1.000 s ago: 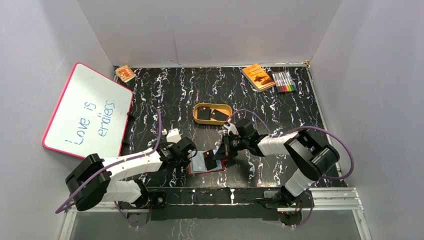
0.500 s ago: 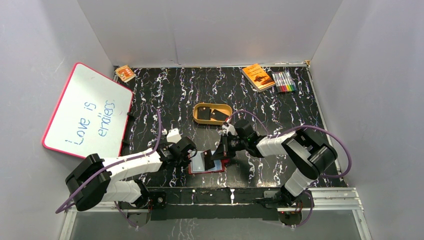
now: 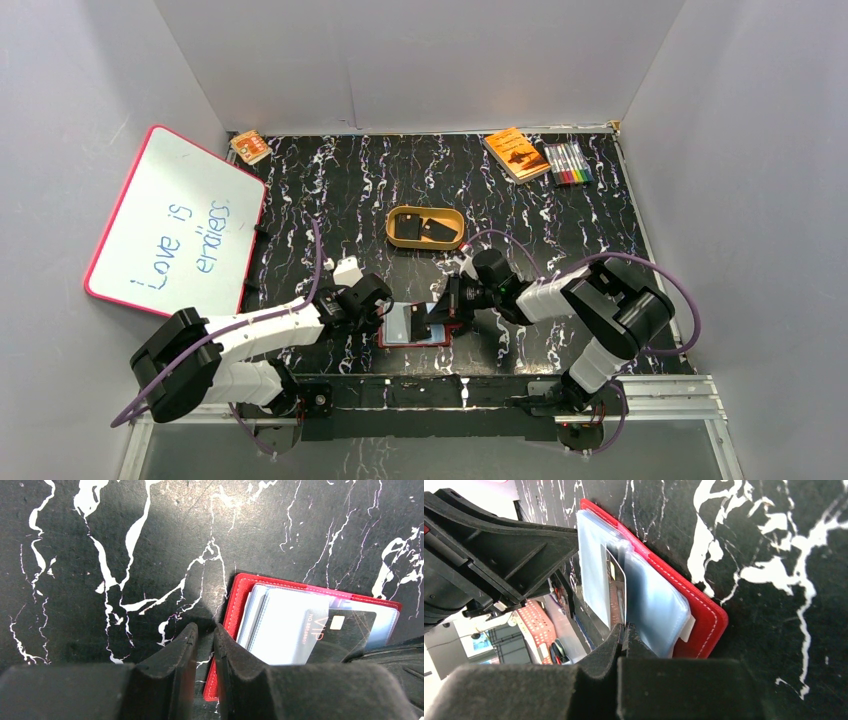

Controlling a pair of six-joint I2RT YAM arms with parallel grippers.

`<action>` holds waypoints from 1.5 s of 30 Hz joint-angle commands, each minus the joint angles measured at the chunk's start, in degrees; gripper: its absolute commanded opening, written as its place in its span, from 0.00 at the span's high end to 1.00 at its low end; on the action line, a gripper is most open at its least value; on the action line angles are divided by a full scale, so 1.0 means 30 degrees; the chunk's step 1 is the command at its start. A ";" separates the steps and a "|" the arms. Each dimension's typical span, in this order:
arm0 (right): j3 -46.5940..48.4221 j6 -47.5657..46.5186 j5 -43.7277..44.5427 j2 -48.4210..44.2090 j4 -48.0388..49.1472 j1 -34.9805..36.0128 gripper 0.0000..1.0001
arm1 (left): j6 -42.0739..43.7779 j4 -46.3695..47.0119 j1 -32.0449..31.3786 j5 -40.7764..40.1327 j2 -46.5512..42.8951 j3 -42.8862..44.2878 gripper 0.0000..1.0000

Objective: Put the credit cards into the card holder
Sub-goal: Insert the credit card into the card holder.

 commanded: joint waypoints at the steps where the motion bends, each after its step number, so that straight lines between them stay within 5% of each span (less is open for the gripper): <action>1: -0.0894 0.1077 0.1716 -0.0254 0.1357 0.0216 1.00 | -0.0538 -0.0883 0.0011 0.1782 0.0879 -0.1328 0.83; 45: -0.1190 0.7185 0.6518 0.0871 0.4075 0.3943 1.00 | -0.1165 -0.0555 0.0005 0.2252 -0.0163 -0.2227 0.86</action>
